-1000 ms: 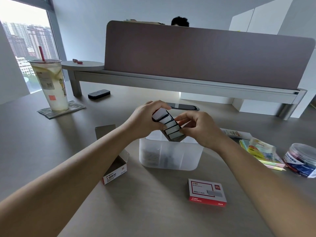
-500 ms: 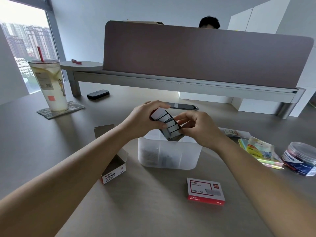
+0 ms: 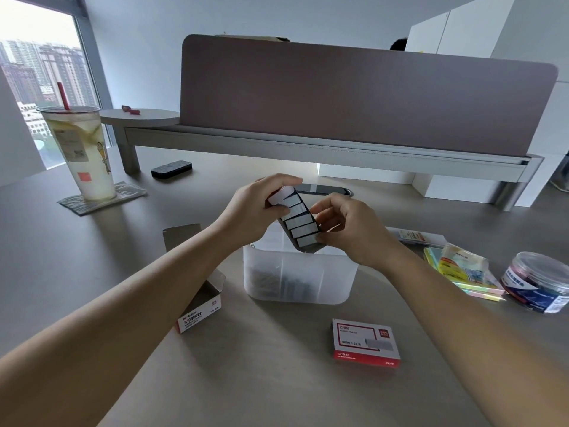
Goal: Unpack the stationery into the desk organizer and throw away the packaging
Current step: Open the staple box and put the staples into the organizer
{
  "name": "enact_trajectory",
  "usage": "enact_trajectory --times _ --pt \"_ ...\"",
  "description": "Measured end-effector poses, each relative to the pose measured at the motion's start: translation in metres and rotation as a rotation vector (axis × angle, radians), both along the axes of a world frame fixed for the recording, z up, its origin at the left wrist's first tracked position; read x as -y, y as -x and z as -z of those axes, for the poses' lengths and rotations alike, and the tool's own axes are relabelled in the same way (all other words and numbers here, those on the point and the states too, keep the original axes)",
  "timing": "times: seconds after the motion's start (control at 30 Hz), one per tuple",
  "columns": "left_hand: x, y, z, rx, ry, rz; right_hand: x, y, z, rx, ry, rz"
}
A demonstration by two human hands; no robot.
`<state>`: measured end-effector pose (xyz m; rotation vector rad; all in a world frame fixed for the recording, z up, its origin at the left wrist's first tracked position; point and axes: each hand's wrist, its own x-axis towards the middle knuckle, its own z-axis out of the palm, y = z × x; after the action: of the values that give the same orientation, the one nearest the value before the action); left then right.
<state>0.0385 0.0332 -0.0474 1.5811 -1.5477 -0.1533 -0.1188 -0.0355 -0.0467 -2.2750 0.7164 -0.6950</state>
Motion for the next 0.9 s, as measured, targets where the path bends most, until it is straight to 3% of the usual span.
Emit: enact_trajectory --times 0.53,0.9 --pt "-0.005 -0.003 -0.005 0.039 -0.001 -0.043 -0.002 -0.001 -0.005 -0.047 -0.05 -0.046" --pt "-0.006 -0.007 -0.006 0.115 -0.067 -0.021 0.0 -0.009 -0.002 -0.034 0.047 0.017"
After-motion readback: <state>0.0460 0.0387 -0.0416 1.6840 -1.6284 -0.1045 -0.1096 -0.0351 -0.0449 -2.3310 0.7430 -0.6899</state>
